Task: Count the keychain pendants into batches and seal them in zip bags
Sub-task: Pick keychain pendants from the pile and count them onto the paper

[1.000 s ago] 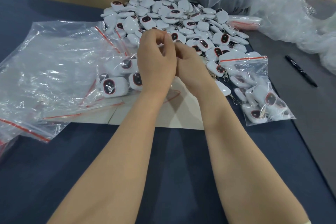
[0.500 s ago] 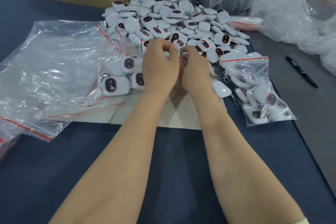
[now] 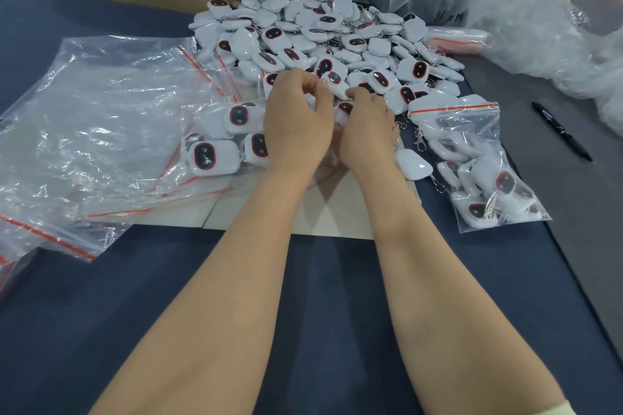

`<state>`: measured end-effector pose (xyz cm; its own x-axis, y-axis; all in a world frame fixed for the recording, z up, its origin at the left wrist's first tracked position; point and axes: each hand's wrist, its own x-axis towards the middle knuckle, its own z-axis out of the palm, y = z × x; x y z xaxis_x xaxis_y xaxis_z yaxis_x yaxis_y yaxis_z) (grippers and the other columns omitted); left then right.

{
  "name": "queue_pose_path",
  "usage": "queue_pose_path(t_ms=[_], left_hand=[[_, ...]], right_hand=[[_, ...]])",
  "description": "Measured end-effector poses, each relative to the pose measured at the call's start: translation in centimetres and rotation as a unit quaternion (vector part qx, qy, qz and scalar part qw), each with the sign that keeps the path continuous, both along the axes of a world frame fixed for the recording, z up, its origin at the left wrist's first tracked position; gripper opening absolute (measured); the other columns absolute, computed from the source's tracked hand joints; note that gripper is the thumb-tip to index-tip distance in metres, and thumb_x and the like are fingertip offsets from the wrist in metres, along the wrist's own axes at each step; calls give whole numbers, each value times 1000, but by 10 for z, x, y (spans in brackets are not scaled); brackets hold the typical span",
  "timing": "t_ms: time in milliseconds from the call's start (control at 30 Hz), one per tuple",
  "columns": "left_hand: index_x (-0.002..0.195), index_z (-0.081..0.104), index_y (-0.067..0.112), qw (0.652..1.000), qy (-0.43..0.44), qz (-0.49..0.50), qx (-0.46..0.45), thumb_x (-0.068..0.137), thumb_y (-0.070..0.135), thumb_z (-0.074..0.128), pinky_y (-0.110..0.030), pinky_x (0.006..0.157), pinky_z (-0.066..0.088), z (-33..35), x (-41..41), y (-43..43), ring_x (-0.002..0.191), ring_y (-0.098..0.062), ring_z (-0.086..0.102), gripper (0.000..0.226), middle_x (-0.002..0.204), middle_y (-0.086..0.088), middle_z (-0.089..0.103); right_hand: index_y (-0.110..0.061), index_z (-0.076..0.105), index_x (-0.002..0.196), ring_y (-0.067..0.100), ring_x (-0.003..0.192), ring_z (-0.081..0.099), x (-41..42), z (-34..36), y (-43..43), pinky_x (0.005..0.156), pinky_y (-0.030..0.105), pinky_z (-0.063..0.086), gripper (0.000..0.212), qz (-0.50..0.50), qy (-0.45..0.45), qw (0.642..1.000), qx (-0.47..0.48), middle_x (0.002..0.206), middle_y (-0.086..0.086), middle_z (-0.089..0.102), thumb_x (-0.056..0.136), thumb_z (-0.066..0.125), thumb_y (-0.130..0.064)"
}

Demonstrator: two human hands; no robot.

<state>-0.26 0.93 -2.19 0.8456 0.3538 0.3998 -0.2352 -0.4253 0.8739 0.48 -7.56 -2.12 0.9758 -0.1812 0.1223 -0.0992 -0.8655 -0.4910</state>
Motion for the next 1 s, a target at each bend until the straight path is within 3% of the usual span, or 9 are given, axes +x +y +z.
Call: queue_pose_path(t_ms=[233, 367, 500, 533, 600, 700, 800, 867, 1000], left_hand=[[94, 61, 8, 1000, -3, 2, 0, 92, 18, 53, -18, 78, 36, 0, 0, 1, 89, -9, 49, 13, 98, -1, 60], [92, 61, 6, 1000, -10, 2, -3, 92, 16, 53, -20, 79, 36, 0, 0, 0, 90, -14, 53, 13, 98, -4, 62], [90, 61, 6, 1000, -9, 4, 2, 92, 17, 53, -16, 76, 34, 0, 1, 0, 86, -9, 50, 13, 98, -5, 62], [90, 61, 6, 1000, -8, 4, 3, 93, 17, 53, -15, 76, 33, -1, 1, 0, 86, -8, 49, 13, 98, -4, 62], [91, 61, 6, 1000, -7, 4, 4, 93, 17, 53, -15, 75, 33, -1, 1, 0, 86, -8, 49, 14, 98, -4, 62], [90, 61, 7, 1000, -5, 4, 3, 93, 18, 52, -17, 77, 35, 0, 1, 0, 88, -10, 50, 14, 98, -3, 61], [91, 61, 8, 1000, -3, 1, 4, 93, 20, 52, -18, 78, 37, 0, 0, 0, 88, -10, 51, 14, 99, -3, 62], [91, 61, 8, 1000, -5, 1, 3, 93, 20, 52, -19, 79, 38, 0, 0, 0, 88, -10, 52, 14, 98, -3, 62], [91, 61, 8, 1000, -7, 1, 8, 92, 19, 53, -18, 78, 37, -1, 1, 0, 88, -10, 51, 13, 98, -3, 62]], right_hand=[[-17, 40, 137, 31, 133, 33, 2, -5, 0, 110, 42, 22, 44, -17, -20, 999, -33, 143, 11, 38, 94, 49, -18], [-7, 35, 140, 29, 120, 44, 3, -5, 5, 95, 27, 31, 55, 25, -100, 989, 106, 141, 14, 33, 89, 53, -1], [-9, 54, 109, 20, 95, 55, 5, 0, 5, 86, 29, 41, 23, 5, -125, 960, 249, 106, 6, 60, 90, 63, -18], [-14, 55, 94, 17, 83, 54, 5, 1, 3, 82, 32, 43, 11, -4, -123, 945, 304, 91, 1, 60, 88, 64, -16], [-16, 52, 77, 16, 71, 50, 6, 4, 0, 80, 39, 48, 17, -12, -116, 887, 448, 74, 0, 54, 88, 63, -9], [-10, 53, 82, 17, 64, 53, 6, 6, -1, 66, 29, 51, 14, 18, -75, 771, 632, 79, 9, 54, 92, 56, -1], [-7, 56, 92, 18, 67, 55, 7, 7, 0, 64, 24, 49, 5, 20, -30, 698, 715, 85, 12, 58, 96, 54, -6], [-7, 57, 100, 23, 77, 58, 8, 6, 0, 70, 28, 51, 8, 0, -16, 686, 727, 93, 14, 61, 97, 55, -14], [-10, 57, 96, 24, 87, 60, 11, 3, 1, 73, 32, 51, 9, -26, -26, 733, 679, 94, 9, 62, 98, 54, -18]])
